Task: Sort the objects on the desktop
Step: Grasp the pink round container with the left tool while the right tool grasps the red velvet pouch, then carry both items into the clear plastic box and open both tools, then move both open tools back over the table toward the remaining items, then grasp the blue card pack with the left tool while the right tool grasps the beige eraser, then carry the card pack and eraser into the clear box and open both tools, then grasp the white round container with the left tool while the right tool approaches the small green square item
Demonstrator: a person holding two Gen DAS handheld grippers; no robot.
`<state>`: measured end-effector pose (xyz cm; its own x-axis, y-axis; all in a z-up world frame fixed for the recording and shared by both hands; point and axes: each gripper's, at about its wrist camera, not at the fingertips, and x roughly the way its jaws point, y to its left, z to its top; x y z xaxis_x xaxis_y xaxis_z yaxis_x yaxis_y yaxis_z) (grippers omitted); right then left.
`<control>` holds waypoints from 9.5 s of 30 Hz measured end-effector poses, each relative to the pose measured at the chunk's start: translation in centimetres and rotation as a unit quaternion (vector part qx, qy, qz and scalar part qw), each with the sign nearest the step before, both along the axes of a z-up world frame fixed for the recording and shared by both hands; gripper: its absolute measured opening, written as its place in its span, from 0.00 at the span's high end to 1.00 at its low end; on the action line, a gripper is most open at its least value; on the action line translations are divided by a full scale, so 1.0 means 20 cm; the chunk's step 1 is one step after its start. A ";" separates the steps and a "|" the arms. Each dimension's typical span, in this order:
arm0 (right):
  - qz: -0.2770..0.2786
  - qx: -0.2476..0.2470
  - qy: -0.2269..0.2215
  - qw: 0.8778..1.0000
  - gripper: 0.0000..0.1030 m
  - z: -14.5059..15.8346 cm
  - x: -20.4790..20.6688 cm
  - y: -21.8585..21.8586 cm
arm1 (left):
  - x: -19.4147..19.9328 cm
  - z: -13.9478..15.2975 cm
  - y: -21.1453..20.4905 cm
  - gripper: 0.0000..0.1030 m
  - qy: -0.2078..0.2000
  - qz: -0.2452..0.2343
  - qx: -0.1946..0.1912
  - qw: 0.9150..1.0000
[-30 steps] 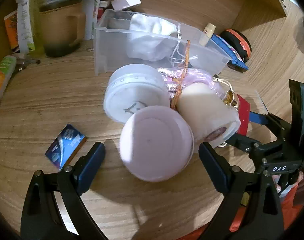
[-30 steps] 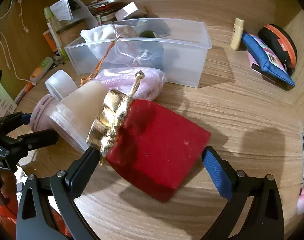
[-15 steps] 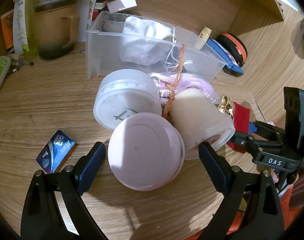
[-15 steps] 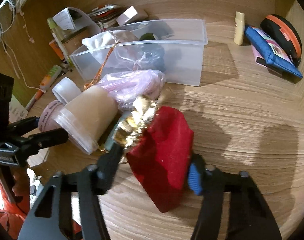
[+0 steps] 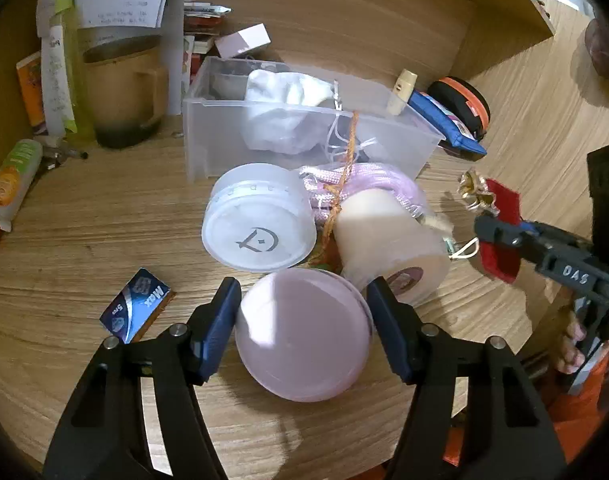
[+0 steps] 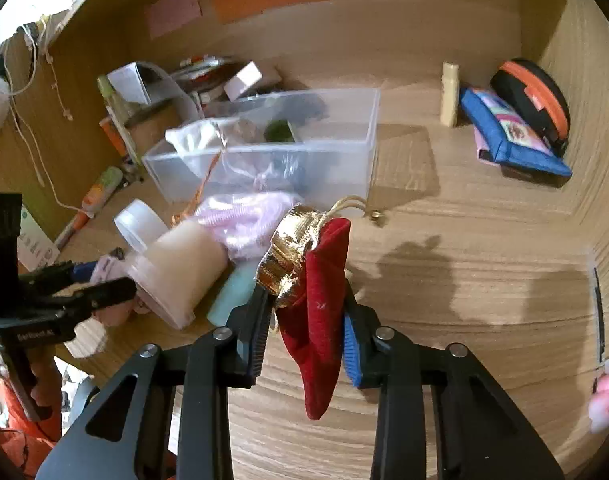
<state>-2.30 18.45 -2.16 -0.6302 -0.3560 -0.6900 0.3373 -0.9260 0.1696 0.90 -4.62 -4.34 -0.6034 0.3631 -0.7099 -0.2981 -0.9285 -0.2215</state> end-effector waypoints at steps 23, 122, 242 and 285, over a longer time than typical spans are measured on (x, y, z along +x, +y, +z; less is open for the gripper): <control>-0.010 -0.043 0.053 0.998 0.72 0.20 -0.02 0.01 | 0.03 0.25 -0.07 0.38 0.071 0.041 0.018 0.996; -0.029 0.014 0.083 0.996 0.14 0.29 -0.14 -0.05 | -0.15 0.45 -0.17 0.07 0.097 0.089 -0.075 0.988; 0.022 0.005 -0.002 1.000 0.60 0.10 -0.67 -0.37 | -0.73 0.28 -0.05 0.74 0.041 0.041 0.004 0.998; -0.003 0.010 0.053 0.999 0.28 0.23 -0.34 -0.17 | -0.37 0.37 -0.30 0.11 0.053 0.070 -0.003 0.996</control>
